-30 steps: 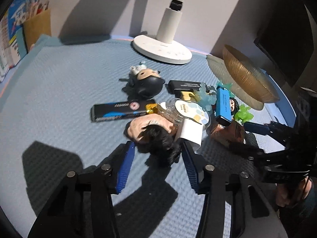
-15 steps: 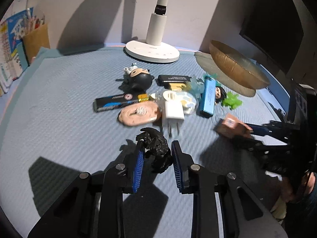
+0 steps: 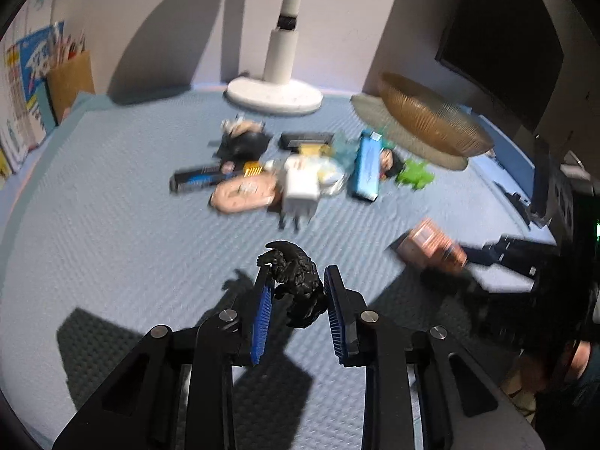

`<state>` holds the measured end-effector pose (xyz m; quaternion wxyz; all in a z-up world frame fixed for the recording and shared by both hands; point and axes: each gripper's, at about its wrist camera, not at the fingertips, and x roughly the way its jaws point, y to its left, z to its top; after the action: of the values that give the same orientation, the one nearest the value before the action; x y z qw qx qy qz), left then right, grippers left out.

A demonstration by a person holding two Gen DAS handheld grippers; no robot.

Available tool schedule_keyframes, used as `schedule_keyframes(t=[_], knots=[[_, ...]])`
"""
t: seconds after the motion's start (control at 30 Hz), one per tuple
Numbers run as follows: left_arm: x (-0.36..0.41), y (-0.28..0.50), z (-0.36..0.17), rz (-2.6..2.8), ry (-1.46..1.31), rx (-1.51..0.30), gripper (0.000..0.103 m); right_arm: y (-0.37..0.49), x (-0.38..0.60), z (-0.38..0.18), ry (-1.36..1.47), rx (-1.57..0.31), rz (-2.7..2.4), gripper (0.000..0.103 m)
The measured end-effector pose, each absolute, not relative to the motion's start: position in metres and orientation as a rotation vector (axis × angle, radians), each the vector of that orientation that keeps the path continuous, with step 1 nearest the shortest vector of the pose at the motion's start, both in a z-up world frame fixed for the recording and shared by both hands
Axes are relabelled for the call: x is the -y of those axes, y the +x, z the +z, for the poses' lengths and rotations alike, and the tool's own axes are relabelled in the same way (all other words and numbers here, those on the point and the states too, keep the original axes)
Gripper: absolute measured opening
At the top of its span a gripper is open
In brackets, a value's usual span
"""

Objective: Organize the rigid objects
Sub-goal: 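Carry the black figurine and pink box into the amber bowl and release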

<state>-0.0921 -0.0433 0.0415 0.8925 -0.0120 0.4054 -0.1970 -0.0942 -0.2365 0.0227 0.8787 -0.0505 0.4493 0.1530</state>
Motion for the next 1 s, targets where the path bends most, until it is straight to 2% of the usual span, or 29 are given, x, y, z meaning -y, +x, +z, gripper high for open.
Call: schedule_keyframes(t=[0.2,0.33,0.43,0.67,0.83,1.0], knots=[[0.086,-0.074,0.103,-0.499,0.049,-0.714,0.024,-0.085,0.287,0.079,-0.033,-0.827,0.21,0.04],[0.145,-0.044,0.153,-0.588,0.084,-0.628,0.024,-0.062,0.361,0.129,0.004,-0.752,0.01,0.04],[0.191,-0.017,0.17,-0.65,0.09,-0.612,0.024,-0.042,0.406,0.152,0.03,-0.748,-0.096,0.04],[0.273,0.032,0.137,-0.705,0.127,-0.738,0.024,0.001,0.442,0.138,0.036,-0.871,-0.097,0.04],[0.296,0.05,0.102,-0.717,0.138,-0.825,0.024,0.023,0.446,0.11,0.0,-0.956,-0.079,0.04],[0.306,0.063,0.091,-0.716,0.139,-0.849,0.024,0.035,0.447,0.095,-0.001,-1.005,-0.071,0.039]])
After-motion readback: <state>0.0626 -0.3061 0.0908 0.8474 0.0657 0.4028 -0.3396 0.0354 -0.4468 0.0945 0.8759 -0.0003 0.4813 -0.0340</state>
